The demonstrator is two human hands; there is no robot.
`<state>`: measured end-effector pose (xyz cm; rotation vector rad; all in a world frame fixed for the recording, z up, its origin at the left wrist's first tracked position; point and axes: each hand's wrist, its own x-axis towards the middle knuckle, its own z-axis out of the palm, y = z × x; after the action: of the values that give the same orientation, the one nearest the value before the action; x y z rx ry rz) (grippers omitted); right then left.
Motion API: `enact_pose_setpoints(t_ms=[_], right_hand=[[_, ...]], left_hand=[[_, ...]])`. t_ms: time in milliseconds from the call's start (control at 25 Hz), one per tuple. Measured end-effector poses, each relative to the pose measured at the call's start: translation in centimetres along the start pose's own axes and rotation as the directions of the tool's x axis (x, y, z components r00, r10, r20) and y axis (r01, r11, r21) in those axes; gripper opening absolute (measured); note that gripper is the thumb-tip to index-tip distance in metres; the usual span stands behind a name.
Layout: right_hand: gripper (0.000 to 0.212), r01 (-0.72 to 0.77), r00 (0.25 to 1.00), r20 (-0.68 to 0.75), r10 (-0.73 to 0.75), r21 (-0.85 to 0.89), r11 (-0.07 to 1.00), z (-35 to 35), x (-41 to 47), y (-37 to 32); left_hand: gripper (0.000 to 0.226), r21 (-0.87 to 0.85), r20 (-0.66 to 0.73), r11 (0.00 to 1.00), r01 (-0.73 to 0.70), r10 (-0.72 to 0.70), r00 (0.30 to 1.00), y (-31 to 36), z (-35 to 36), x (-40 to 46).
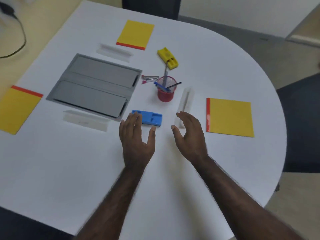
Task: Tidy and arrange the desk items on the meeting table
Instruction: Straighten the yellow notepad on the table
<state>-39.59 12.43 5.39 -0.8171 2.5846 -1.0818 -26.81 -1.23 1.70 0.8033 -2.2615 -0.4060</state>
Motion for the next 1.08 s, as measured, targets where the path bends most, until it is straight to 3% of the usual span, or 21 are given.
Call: enact_pose_setpoints(t_ms=[120,280,440,600,640,800,920,1080], right_hand=[[0.046,-0.050,0.997,-0.056,0.050,0.000,0.999,-3.8,0.0,5.5],[0.052,-0.154,0.987,-0.052,0.153,-0.016,0.988,-7.9,0.4,12.4],[0.058,-0.238,0.971,-0.038,0.236,-0.040,0.970,-10.9,0.8,18.0],[0.064,-0.349,0.936,-0.056,0.347,-0.030,0.937,-12.9,1.5,21.6],[0.066,-0.375,0.926,-0.054,0.374,-0.031,0.926,-13.2,1.7,22.2],[0.076,-0.469,0.882,0.012,0.471,-0.077,0.880,-13.8,2.5,24.3],[0.072,-0.462,0.882,0.038,0.470,-0.131,0.877,-13.7,2.5,24.9],[0.066,-0.469,0.881,0.016,0.473,-0.102,0.877,-13.6,2.7,24.9]], left_hand=[[0.060,-0.023,0.077,1.000,-0.012,0.013,0.997,5.0,3.1,-1.2],[0.061,-0.042,0.303,0.999,0.030,-0.016,0.953,11.3,7.7,-2.8],[0.065,-0.043,0.517,0.999,0.027,-0.001,0.856,15.4,11.5,-4.5],[0.078,-0.007,0.706,0.961,0.278,-0.192,0.681,17.7,14.4,-4.2],[0.080,0.005,0.731,0.951,0.310,-0.215,0.648,18.1,14.9,-3.9],[0.081,0.043,0.747,0.955,0.293,-0.225,0.625,20.1,16.2,-3.2],[0.078,0.090,0.764,0.933,0.349,-0.289,0.576,21.4,16.6,-3.0],[0.037,-0.029,0.732,0.863,0.504,-0.325,0.599,21.9,16.7,-2.1]])
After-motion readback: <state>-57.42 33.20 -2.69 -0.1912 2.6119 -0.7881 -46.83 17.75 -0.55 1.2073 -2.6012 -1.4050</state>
